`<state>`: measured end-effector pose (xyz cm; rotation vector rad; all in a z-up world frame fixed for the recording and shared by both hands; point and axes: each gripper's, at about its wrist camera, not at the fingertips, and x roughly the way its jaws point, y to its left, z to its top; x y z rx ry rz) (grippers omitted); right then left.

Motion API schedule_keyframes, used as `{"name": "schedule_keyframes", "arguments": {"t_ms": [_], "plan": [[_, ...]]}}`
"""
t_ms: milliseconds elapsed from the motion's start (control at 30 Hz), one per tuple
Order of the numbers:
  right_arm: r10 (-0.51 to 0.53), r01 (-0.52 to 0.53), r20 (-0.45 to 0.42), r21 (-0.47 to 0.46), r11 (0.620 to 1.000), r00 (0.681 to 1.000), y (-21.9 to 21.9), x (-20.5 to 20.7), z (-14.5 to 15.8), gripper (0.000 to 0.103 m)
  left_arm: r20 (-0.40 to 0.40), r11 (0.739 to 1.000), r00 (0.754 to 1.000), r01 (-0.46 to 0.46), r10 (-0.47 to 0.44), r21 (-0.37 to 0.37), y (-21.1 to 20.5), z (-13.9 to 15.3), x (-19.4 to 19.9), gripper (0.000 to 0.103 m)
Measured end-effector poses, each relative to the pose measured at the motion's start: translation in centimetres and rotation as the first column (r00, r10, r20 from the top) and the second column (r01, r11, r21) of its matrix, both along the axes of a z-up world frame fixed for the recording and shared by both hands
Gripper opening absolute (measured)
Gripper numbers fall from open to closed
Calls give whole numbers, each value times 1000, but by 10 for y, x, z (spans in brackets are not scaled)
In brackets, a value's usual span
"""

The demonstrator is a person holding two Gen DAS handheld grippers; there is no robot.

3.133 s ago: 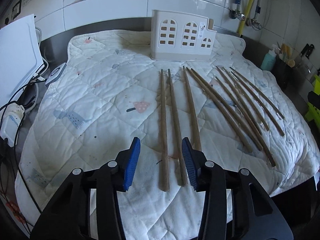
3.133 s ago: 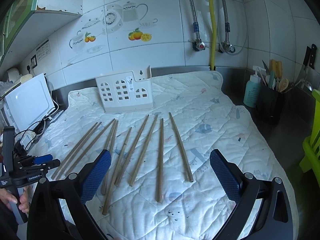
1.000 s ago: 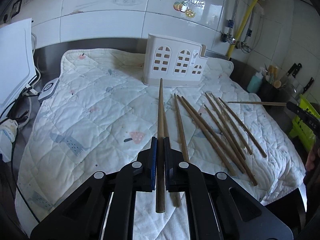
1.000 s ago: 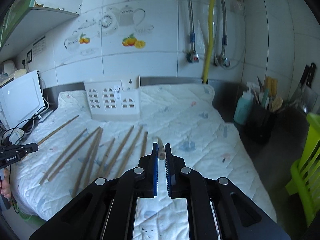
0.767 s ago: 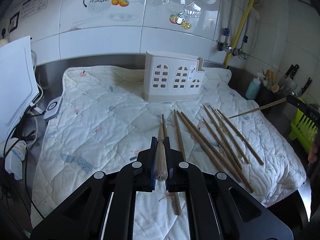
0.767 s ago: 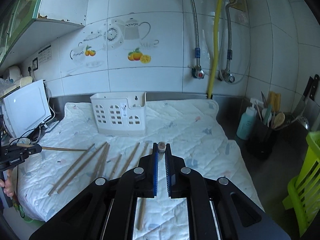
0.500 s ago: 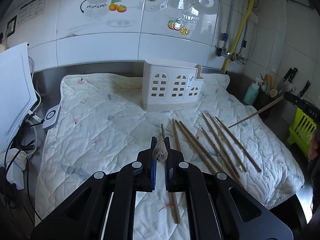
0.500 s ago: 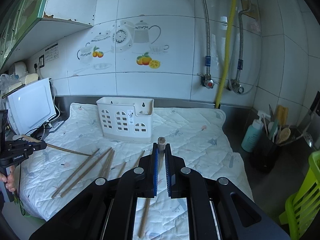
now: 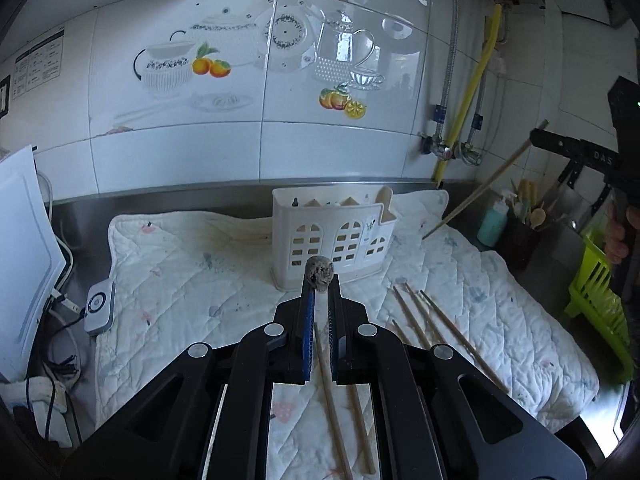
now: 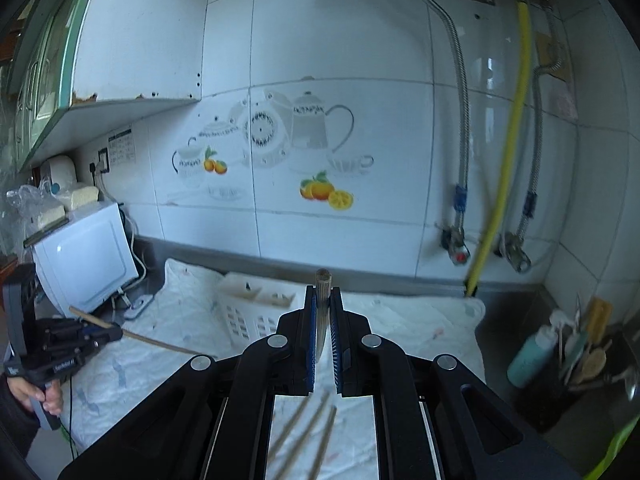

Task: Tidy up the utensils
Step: 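Lift the held chopstick with the left tool while the right tool lifts its chopstick, then insert the chopstick into the white holder with the left tool while the right tool inserts its own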

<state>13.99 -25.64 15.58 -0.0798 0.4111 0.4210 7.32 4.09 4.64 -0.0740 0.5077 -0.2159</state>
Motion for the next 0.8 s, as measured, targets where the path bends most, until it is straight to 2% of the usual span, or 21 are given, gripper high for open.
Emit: {"name": "schedule_keyframes", "arguments": {"t_ms": [200, 300, 433, 600, 800], "plan": [[16, -16, -6, -29, 999, 1000, 29, 49, 19, 7, 76, 1000, 997, 27, -28, 15, -5, 40, 12, 4], [9, -11, -33, -68, 998, 999, 45, 75, 11, 7, 123, 999, 992, 30, -35, 44, -10, 63, 19, 4], [-6, -1, -73, -107, 994, 997, 58, 104, -7, 7, 136, 997, 990, 26, -36, 77, -16, 80, 42, 4], [-12, 1, -105, -105, 994, 994, 60, 125, -23, 7, 84, 992, 996, 32, -42, 125, -22, 81, 83, 4], [-10, -3, -129, -102, 995, 992, 59, 140, -32, 7, -16, 993, 999, 32, -30, 117, -19, 74, 124, 4]]}}
